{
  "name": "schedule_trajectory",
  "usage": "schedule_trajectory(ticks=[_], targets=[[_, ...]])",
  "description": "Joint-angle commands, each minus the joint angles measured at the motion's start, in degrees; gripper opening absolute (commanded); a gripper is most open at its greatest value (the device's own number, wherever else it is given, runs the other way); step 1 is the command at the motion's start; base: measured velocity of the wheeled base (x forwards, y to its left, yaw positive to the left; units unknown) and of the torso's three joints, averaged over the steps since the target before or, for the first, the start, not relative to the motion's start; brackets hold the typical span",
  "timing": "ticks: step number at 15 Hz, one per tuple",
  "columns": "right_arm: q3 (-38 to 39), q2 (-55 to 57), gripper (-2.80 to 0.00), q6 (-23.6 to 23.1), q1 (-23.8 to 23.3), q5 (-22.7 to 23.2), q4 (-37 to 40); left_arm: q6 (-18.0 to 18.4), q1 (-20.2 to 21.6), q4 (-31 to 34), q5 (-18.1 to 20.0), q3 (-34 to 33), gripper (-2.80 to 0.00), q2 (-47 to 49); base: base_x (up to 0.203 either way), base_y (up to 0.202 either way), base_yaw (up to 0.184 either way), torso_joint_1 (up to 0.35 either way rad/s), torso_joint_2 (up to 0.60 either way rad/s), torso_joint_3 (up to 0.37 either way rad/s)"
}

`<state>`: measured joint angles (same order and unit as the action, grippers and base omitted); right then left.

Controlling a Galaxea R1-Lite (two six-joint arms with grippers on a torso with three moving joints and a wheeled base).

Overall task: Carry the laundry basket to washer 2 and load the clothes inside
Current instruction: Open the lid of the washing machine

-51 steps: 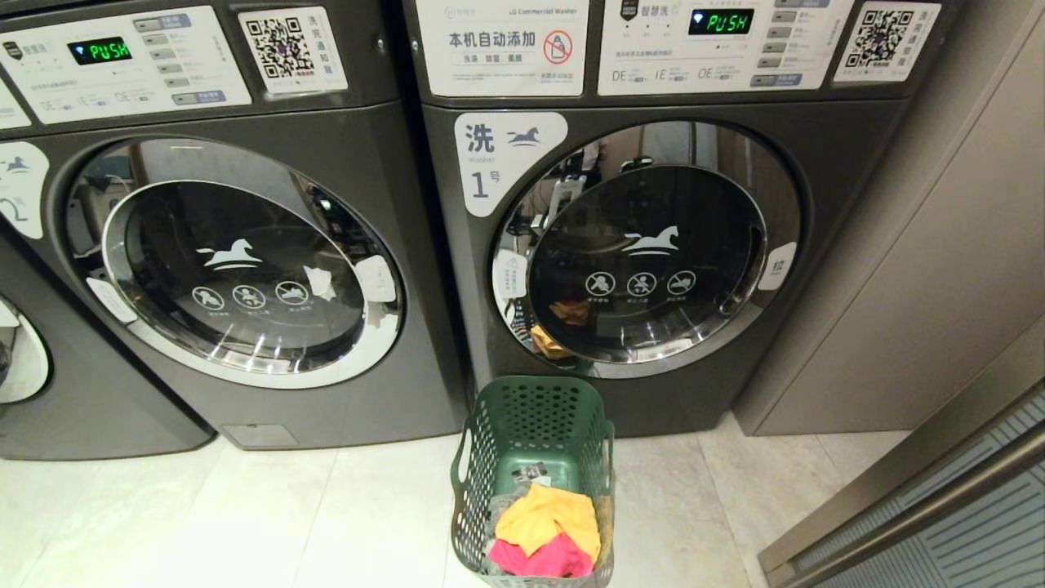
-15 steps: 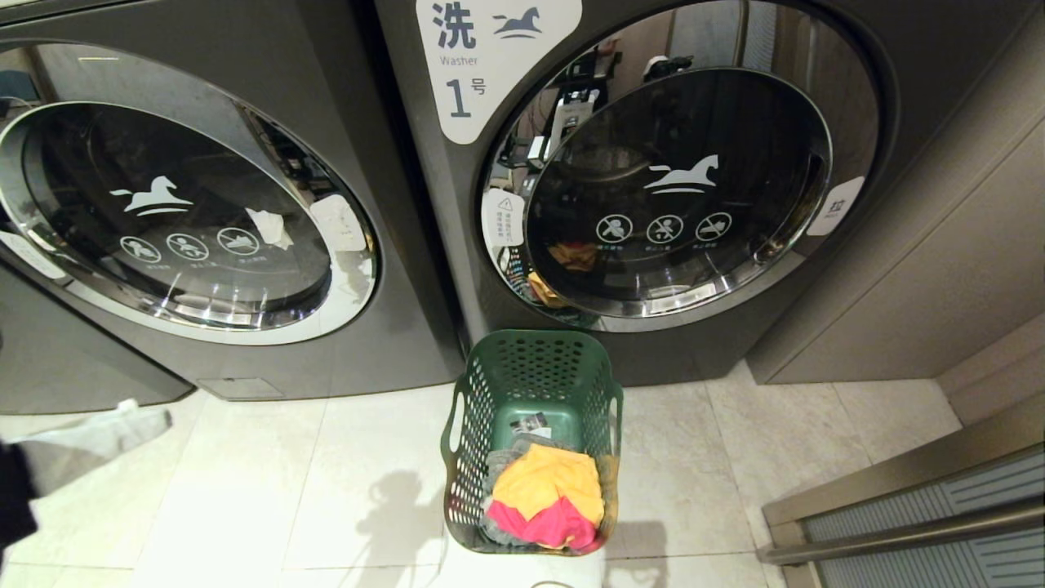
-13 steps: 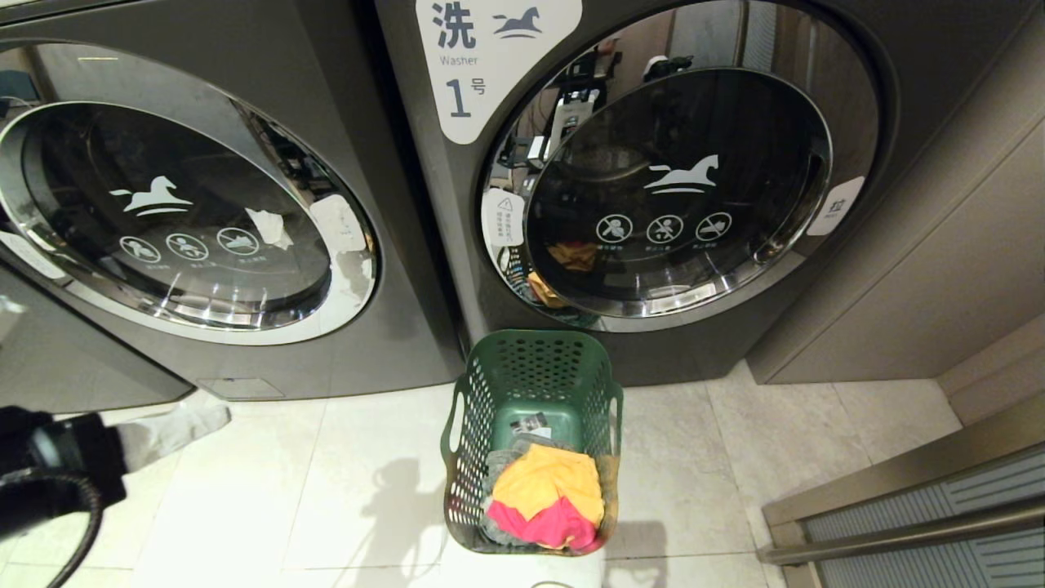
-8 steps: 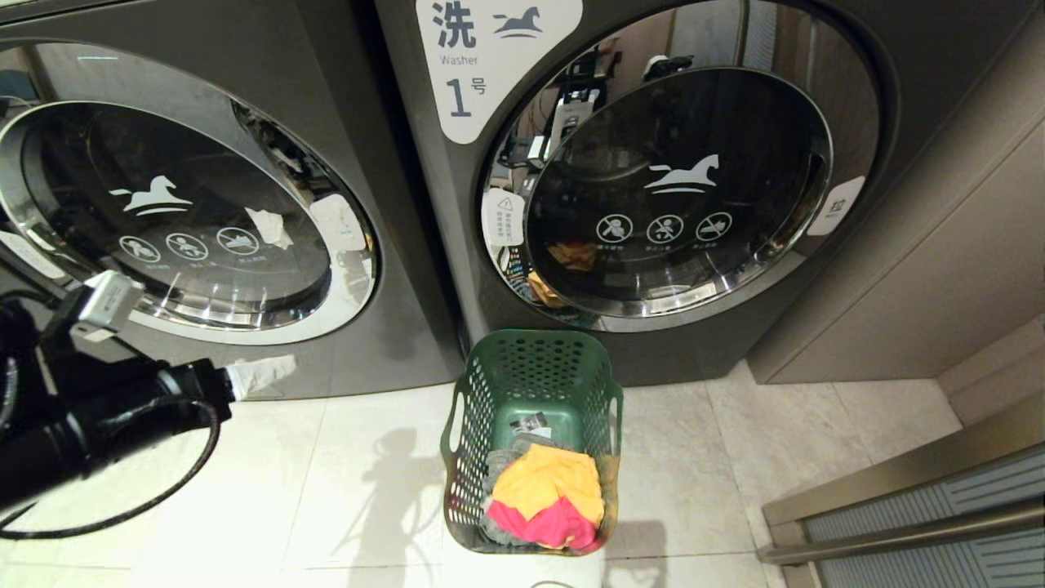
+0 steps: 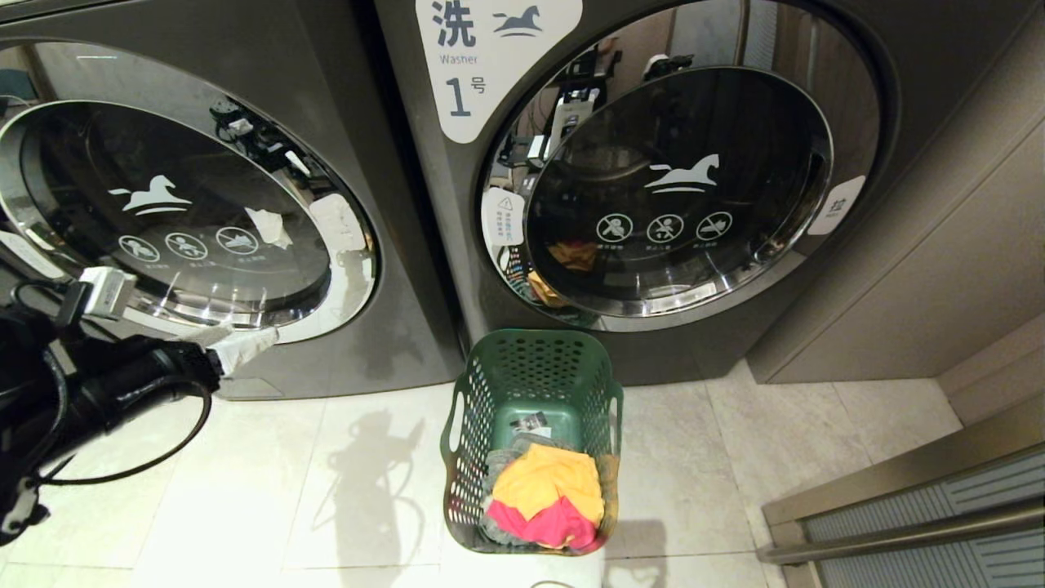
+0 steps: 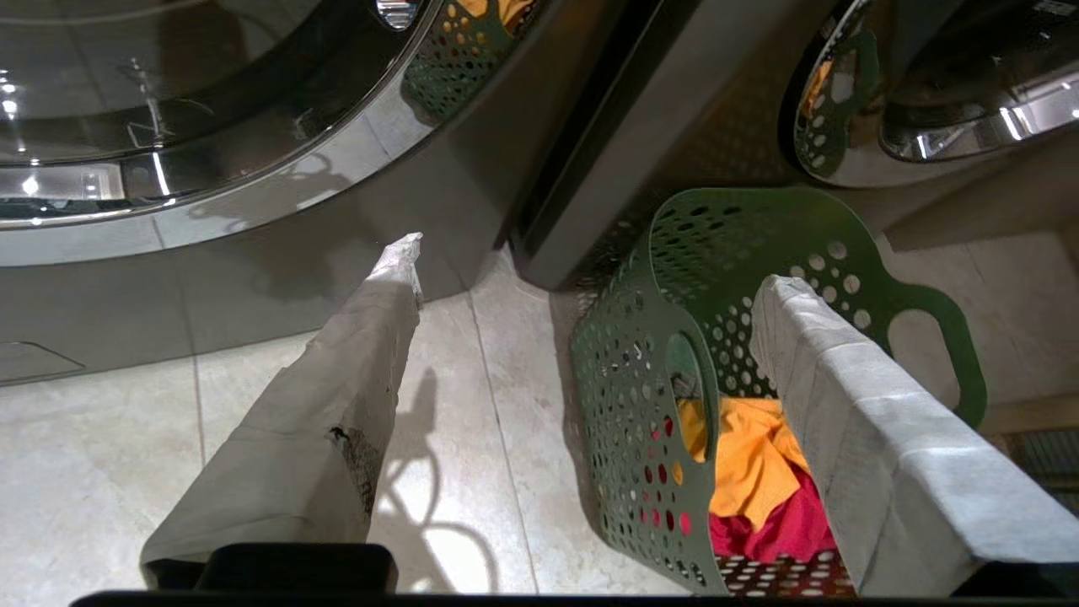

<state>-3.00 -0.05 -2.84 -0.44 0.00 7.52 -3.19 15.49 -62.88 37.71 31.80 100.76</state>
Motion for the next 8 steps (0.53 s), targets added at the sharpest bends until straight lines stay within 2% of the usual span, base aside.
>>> schedule_trajectory(ticks=[1,3,8], targets=[[0.0,0.0,-2.80,-0.1,0.0,0.0,0.0,1.4,3.4,-0.4,5.6,3.4,0.00,3.4,0.000,0.000,0.000,0.000,0.00,0.000],[0.0,0.0,-2.80,-0.1,0.0,0.0,0.0,1.9,3.6,-1.0,8.7,5.8,0.00,5.5,0.000,0.000,0.000,0.000,0.00,0.000],[0.0,0.0,-2.80,-0.1,0.0,0.0,0.0,4.0,1.9,-9.2,9.0,9.9,0.00,12.5,0.000,0.000,0.000,0.000,0.00,0.000]])
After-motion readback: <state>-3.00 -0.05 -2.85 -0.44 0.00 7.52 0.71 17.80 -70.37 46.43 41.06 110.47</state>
